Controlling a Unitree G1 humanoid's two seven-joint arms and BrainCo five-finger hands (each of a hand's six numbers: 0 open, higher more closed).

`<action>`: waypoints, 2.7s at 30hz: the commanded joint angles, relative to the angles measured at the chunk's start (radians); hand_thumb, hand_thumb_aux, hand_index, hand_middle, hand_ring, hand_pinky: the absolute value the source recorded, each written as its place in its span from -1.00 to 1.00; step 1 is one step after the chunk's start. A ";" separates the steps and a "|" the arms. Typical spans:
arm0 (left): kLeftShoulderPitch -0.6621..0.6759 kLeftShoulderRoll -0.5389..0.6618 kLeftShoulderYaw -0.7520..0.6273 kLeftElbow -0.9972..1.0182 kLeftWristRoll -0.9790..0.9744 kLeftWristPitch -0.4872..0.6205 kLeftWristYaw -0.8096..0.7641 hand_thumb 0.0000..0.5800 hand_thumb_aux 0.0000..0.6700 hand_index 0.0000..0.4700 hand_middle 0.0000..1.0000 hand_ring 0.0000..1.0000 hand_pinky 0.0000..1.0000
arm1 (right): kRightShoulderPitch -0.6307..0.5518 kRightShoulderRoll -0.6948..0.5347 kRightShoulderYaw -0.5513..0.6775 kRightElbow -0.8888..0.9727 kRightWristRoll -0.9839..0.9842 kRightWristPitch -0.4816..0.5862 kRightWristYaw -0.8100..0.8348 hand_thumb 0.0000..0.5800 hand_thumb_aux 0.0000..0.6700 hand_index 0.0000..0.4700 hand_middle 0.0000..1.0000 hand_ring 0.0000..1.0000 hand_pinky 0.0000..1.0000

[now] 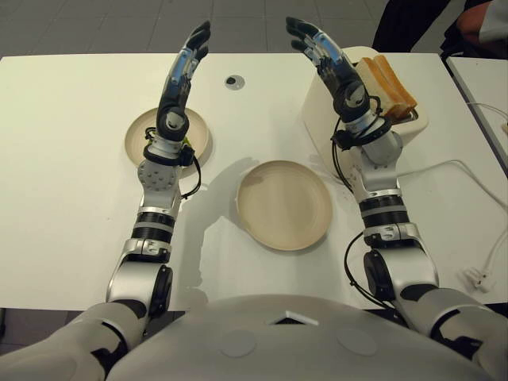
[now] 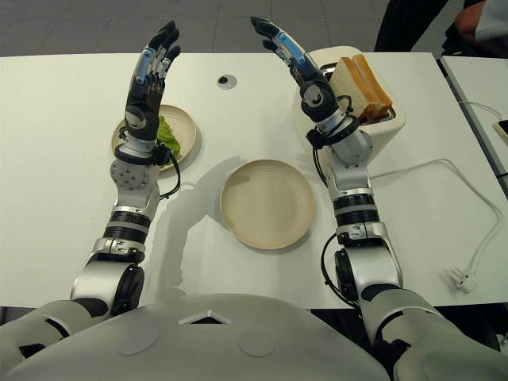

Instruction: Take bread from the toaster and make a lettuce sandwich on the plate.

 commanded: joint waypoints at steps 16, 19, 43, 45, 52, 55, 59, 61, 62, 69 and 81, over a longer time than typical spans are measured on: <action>0.001 0.001 -0.011 -0.002 -0.014 -0.007 -0.027 -1.00 -1.00 -1.00 -1.00 -1.00 -1.00 | -0.022 -0.191 -0.092 -0.225 0.032 0.067 0.055 -1.00 -1.00 -1.00 -1.00 -1.00 -1.00; -0.002 0.001 -0.010 0.001 -0.017 -0.010 -0.032 -1.00 -1.00 -1.00 -1.00 -1.00 -1.00 | -0.010 -0.378 -0.173 -0.255 -0.143 0.066 0.045 -1.00 -1.00 -1.00 -1.00 -1.00 -1.00; 0.001 0.000 -0.023 0.028 0.008 -0.022 -0.035 -1.00 -1.00 -1.00 -1.00 -1.00 -1.00 | -0.042 -0.688 -0.010 0.213 -0.710 0.271 -0.266 -0.91 -0.95 -0.95 -1.00 -1.00 -1.00; 0.006 0.001 -0.024 0.023 0.006 -0.022 -0.035 -1.00 -1.00 -1.00 -1.00 -1.00 -1.00 | -0.043 -0.689 0.008 0.210 -0.707 0.266 -0.265 -0.86 -0.93 -0.93 -1.00 -1.00 -1.00; 0.006 0.006 -0.021 0.027 0.005 -0.027 -0.033 -1.00 -1.00 -1.00 -1.00 -1.00 -1.00 | -0.055 -0.714 0.053 0.226 -0.727 0.278 -0.273 -0.95 -0.98 -0.98 -1.00 -1.00 -1.00; 0.005 0.005 -0.023 0.028 0.009 -0.027 -0.033 -1.00 -1.00 -1.00 -1.00 -1.00 -1.00 | -0.058 -0.728 0.054 0.226 -0.716 0.281 -0.277 -0.77 -0.88 -0.88 -1.00 -1.00 -1.00; 0.009 0.006 -0.024 0.025 0.009 -0.028 -0.034 -1.00 -1.00 -1.00 -1.00 -1.00 -1.00 | -0.059 -0.722 0.066 0.235 -0.697 0.274 -0.264 -0.50 -0.73 -0.73 -1.00 -1.00 -1.00; 0.010 0.006 -0.024 0.025 0.012 -0.029 -0.033 -1.00 -1.00 -1.00 -1.00 -1.00 -1.00 | -0.053 -0.727 0.073 0.247 -0.692 0.275 -0.251 -0.45 -0.70 -0.70 -1.00 -1.00 -1.00; 0.010 0.006 -0.025 0.025 0.013 -0.029 -0.033 -1.00 -1.00 -1.00 -1.00 -1.00 -1.00 | -0.047 -0.732 0.076 0.250 -0.688 0.272 -0.241 -0.31 -0.62 -0.62 -1.00 -1.00 -1.00; 0.008 0.006 -0.026 0.032 0.015 -0.034 -0.034 -1.00 -1.00 -1.00 -1.00 -1.00 -1.00 | -0.024 -0.747 0.087 0.269 -0.662 0.258 -0.196 -0.34 -0.64 -0.64 -1.00 -1.00 -1.00; 0.009 0.008 -0.032 0.036 0.007 -0.041 -0.045 -1.00 -1.00 -1.00 -1.00 -1.00 -1.00 | -0.022 -0.772 0.092 0.320 -0.635 0.234 -0.185 -0.44 -0.69 -0.69 -1.00 -1.00 -1.00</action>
